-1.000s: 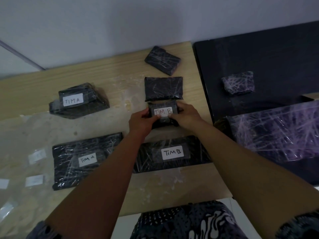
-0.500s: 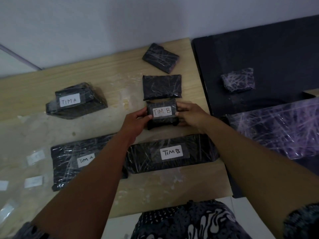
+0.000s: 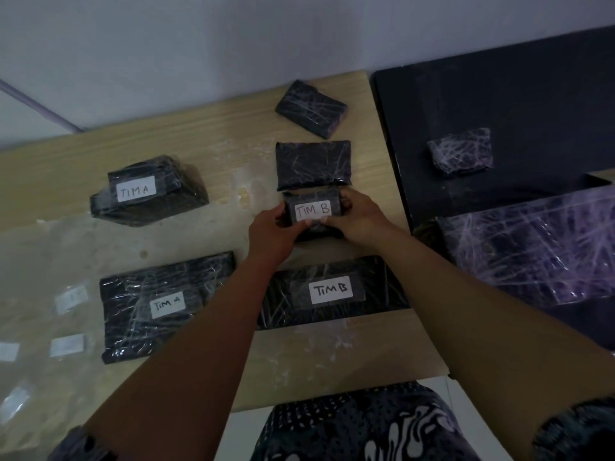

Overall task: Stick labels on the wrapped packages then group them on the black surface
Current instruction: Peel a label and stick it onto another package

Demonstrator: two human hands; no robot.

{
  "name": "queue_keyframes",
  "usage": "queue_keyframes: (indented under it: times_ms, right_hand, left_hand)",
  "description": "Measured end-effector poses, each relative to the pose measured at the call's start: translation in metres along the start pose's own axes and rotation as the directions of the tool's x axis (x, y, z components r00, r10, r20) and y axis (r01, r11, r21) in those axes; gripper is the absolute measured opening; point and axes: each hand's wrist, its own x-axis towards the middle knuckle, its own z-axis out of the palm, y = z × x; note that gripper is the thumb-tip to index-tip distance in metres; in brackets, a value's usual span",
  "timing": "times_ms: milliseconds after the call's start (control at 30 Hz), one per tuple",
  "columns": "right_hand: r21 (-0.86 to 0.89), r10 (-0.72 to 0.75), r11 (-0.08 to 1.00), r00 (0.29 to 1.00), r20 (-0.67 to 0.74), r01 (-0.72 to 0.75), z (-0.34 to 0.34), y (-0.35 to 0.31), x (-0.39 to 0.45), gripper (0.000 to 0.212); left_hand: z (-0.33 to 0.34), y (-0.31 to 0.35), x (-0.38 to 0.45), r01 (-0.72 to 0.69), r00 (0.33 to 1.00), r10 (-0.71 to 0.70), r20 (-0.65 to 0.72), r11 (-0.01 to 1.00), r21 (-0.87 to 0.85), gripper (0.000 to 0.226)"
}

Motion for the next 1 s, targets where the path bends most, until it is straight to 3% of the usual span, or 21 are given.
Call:
queue_keyframes:
  times_ms: [133, 467, 567, 633, 733, 1000]
  right_hand:
    - [0.036, 0.012, 0.999, 0.997, 0.071, -0.014, -0.011, 0.002, -0.002, 0.040]
    - [0.174, 0.124, 0.973, 0.982, 0.139, -0.148, -0.015, 0.001, -0.006, 0.047]
    - [0.241, 0.164, 0.952, 0.980, 0.109, -0.187, -0.014, -0.002, -0.007, 0.033]
    - [0.164, 0.100, 0.980, 0.993, 0.064, -0.109, -0.012, -0.001, -0.007, 0.024]
    - [0.087, 0.022, 0.996, 1.000, 0.007, -0.022, -0.009, 0.001, -0.006, 0.033]
    - [0.149, 0.076, 0.984, 0.990, 0.120, -0.094, -0.016, 0.004, -0.003, 0.041]
  left_hand:
    - [-0.006, -0.001, 0.001, 0.053, 0.997, -0.048, 0.056, 0.994, -0.095, 0.048]
    - [-0.013, 0.000, 0.001, 0.106, 0.988, -0.083, 0.130, 0.979, -0.177, 0.045]
    - [-0.007, -0.001, 0.003, 0.137, 0.990, -0.125, 0.072, 0.970, -0.201, 0.038]
    - [-0.001, -0.001, 0.004, 0.151, 0.988, -0.157, -0.016, 0.973, -0.176, 0.044]
    - [0.003, -0.003, 0.003, 0.099, 0.992, -0.109, -0.063, 0.984, -0.151, 0.049]
    - [-0.004, -0.009, 0.006, 0.119, 0.993, -0.118, 0.014, 0.980, -0.158, 0.048]
